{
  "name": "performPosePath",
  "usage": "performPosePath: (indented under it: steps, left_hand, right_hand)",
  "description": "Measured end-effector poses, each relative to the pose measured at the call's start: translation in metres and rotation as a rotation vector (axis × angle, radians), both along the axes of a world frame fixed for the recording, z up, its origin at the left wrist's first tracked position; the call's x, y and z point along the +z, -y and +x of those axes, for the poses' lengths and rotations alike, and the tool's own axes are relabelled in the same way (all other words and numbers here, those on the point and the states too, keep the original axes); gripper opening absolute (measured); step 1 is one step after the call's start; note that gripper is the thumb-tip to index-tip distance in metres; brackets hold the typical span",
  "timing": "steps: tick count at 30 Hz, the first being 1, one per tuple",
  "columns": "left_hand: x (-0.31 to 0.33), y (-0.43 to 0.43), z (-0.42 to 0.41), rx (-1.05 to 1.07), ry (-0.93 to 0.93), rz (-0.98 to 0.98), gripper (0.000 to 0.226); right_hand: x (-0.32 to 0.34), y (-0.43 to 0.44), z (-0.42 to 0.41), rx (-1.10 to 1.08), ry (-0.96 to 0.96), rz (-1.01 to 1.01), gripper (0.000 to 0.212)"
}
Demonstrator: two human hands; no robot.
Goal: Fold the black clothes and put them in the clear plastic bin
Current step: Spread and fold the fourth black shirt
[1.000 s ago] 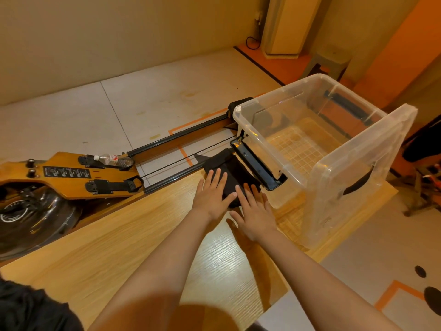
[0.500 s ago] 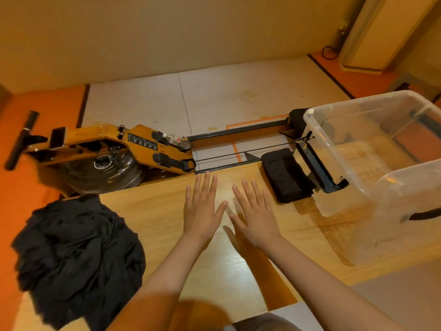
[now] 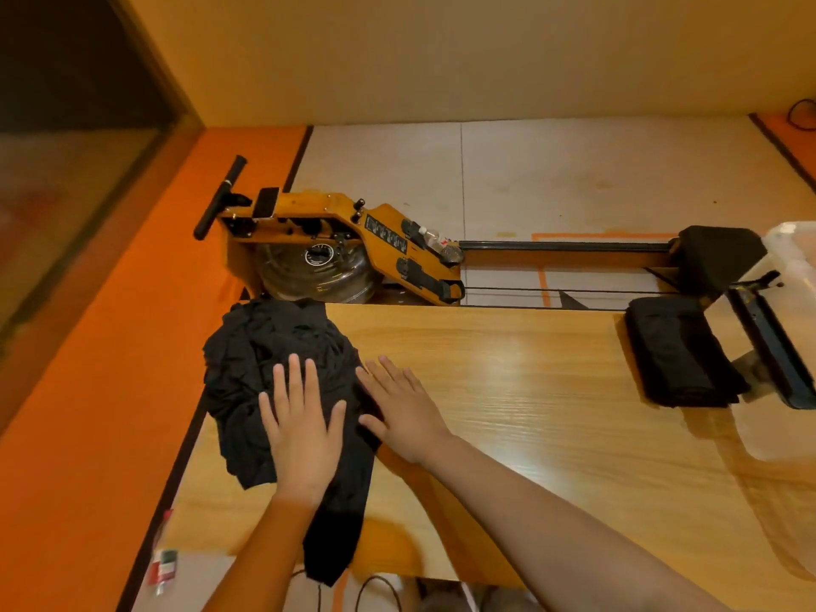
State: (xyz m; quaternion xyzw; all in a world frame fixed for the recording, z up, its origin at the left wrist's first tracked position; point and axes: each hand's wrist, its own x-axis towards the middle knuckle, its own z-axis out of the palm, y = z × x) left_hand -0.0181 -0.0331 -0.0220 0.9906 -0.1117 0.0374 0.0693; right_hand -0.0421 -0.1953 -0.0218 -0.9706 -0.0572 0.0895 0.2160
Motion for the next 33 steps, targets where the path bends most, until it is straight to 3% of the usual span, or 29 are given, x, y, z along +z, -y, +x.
performPosePath:
  steps: [7,11,16,22,24,28,30,33]
  left_hand:
    - [-0.007,-0.044,0.018,0.134,-0.257,-0.138,0.081]
    - [-0.018,-0.059,0.020,0.126,-0.394,-0.146,0.071]
    - [-0.019,-0.067,0.022,0.122,-0.343,-0.219,0.049]
    - [-0.012,-0.072,0.024,0.116,-0.266,-0.220,0.004]
    - [-0.004,-0.071,0.022,0.105,-0.233,-0.253,0.003]
    - [0.029,-0.066,0.020,0.073,-0.192,-0.440,0.002]
    - [0.051,-0.059,0.019,0.050,-0.194,-0.531,0.007]
    - [0.085,-0.045,0.018,0.025,-0.181,-0.661,0.011]
  right_hand:
    - [-0.012,-0.054,0.037,0.088,0.061,0.004,0.071]
    - [-0.027,-0.072,0.047,0.108,-0.008,-0.050,0.061]
    - [-0.041,-0.077,0.047,0.025,0.173,-0.028,0.040]
    - [-0.037,-0.067,0.050,0.023,0.281,0.063,0.010]
    - [-0.032,-0.062,0.048,0.081,0.191,0.112,0.018]
    - [-0.016,-0.055,0.037,-0.053,0.149,0.328,0.052]
    - [-0.002,-0.054,0.032,-0.082,0.170,0.426,0.051]
    - [0.025,-0.043,0.031,-0.143,0.235,0.556,0.029]
